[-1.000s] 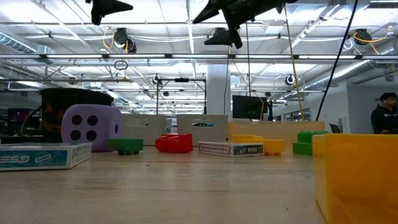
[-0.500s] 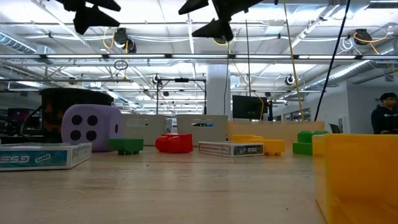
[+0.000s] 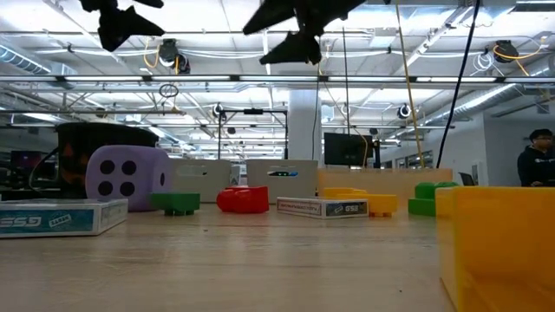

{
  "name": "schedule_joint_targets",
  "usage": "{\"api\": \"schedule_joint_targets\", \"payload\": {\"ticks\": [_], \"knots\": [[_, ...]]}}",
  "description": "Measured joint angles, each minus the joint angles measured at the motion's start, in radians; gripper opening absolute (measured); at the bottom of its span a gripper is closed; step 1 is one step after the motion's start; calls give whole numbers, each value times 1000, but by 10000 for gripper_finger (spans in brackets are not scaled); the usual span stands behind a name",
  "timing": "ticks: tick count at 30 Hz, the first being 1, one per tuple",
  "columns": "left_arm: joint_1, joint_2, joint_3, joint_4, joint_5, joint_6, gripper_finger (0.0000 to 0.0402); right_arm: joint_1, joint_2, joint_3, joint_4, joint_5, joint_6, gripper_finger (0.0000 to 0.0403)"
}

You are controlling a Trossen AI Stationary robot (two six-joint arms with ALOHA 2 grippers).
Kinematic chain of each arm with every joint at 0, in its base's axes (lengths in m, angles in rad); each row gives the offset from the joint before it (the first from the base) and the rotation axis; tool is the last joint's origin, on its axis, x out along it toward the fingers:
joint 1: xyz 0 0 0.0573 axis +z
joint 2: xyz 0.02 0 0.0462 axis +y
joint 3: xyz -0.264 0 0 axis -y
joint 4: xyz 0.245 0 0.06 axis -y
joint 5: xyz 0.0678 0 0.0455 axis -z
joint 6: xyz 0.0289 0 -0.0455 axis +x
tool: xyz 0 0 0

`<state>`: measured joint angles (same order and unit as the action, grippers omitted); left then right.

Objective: Pick & Place Toys
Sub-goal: Put the red gamepiece into the right gray bin

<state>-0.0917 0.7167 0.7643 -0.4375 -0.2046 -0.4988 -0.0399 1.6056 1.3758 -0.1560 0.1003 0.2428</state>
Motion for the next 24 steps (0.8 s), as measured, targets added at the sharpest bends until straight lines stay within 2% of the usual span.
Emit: {"api": "schedule_joint_targets", "payload": {"ticks": [5, 8, 12, 16, 21, 24], "knots": [[-6, 73, 0, 67, 29, -66, 225, 31, -13, 0, -163, 1, -16, 357], [-24, 140, 0, 175, 28, -80, 225, 43, -22, -1, -236, -2, -42, 357], [-52, 251, 6, 318, 30, -91, 225, 46, -62, 1, -331, -1, -75, 357], [-69, 378, 41, 339, 30, -113, 225, 47, -109, -2, -452, 0, -144, 357], [-75, 532, 105, 310, 57, -93, 225, 28, -201, -102, -426, -2, -177, 357], [-65, 614, 160, 261, 105, -50, 225, 9, -267, -204, -364, -29, -127, 357]]}}
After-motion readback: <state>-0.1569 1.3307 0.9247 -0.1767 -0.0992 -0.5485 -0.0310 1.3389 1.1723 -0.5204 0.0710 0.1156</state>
